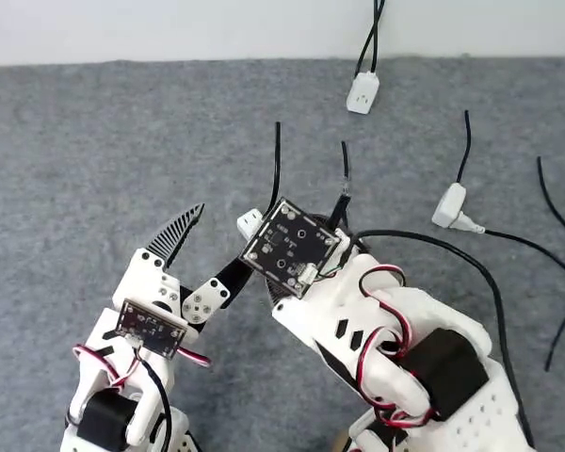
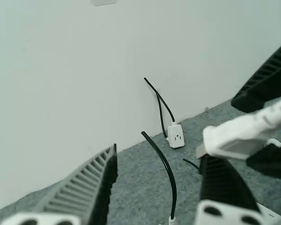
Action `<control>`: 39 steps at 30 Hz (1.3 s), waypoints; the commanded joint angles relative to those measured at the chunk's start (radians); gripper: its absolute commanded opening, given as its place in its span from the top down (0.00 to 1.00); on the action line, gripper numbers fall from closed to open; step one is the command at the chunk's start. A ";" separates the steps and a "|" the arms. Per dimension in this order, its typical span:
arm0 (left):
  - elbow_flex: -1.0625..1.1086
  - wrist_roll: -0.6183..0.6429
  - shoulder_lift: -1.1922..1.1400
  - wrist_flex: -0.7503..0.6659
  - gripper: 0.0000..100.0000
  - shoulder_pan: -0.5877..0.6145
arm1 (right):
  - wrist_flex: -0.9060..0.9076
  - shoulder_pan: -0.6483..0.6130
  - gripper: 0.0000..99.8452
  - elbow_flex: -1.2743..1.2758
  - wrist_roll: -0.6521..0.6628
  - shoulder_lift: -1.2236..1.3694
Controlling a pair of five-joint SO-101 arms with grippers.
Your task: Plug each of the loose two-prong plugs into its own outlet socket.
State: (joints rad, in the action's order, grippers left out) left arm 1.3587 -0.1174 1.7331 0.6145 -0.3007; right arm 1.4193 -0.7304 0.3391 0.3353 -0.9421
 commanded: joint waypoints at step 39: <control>-0.002 0.009 0.003 -0.032 0.73 -0.005 | 0.038 -0.050 0.82 -0.192 -0.032 0.131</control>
State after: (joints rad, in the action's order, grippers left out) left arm 1.3587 -0.1174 1.7331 0.6114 -0.3007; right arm 1.4515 -0.7795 0.1964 0.3168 -0.8163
